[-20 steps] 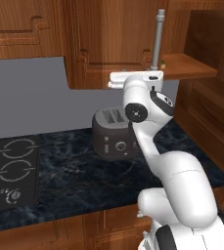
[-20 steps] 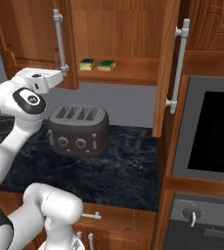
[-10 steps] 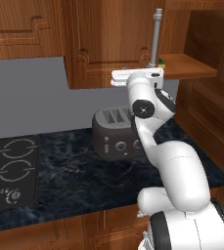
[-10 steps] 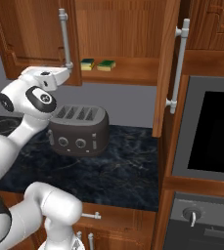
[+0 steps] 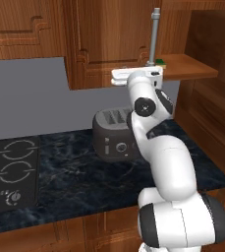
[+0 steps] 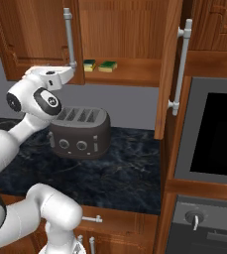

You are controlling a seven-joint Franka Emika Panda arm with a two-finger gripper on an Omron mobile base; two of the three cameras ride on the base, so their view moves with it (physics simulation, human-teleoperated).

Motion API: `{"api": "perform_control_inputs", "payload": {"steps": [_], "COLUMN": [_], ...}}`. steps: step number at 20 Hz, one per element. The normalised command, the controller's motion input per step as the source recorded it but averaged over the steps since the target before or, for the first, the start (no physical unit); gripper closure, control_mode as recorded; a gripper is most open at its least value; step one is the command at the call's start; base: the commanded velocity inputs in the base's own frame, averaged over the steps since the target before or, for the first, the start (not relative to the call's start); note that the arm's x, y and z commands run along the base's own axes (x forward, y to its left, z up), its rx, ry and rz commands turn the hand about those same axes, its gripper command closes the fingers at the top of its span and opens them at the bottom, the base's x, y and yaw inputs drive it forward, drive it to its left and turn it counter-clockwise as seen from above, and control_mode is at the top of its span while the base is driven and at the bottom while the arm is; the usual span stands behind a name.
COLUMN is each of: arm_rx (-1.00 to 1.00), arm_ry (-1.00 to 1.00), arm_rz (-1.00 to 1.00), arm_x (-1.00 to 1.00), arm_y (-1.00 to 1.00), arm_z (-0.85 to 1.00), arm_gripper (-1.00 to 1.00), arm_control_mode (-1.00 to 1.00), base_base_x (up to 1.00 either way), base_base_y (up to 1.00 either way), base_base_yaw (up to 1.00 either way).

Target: Pick up the sponge and sponge from the sink, and place them back in the cabinet, and close the cabinet doors.

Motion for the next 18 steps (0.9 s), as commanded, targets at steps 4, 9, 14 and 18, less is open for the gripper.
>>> {"api": "perform_control_inputs", "payload": {"steps": [4, 9, 14, 18], "arm_rx": [0.00, 0.00, 0.00, 0.00], "arm_ry": [0.02, 0.02, 0.02, 0.00], "arm_rz": [0.00, 0.01, 0.02, 0.04], "arm_x": [0.24, 0.21, 0.03, -0.14], "arm_y": [-0.01, -0.02, 0.00, 0.00], "arm_z": [0.00, 0.00, 0.00, 0.00], "arm_gripper": [-1.00, -1.00, -1.00, -1.00], "arm_control_mode": [-1.00, -1.00, -1.00, -1.00], "base_base_x": [0.00, 0.00, 0.00, 0.00], "base_base_y": [0.00, 0.00, 0.00, 0.00], "base_base_yaw": [0.00, 0.00, 0.00, 0.00]}}
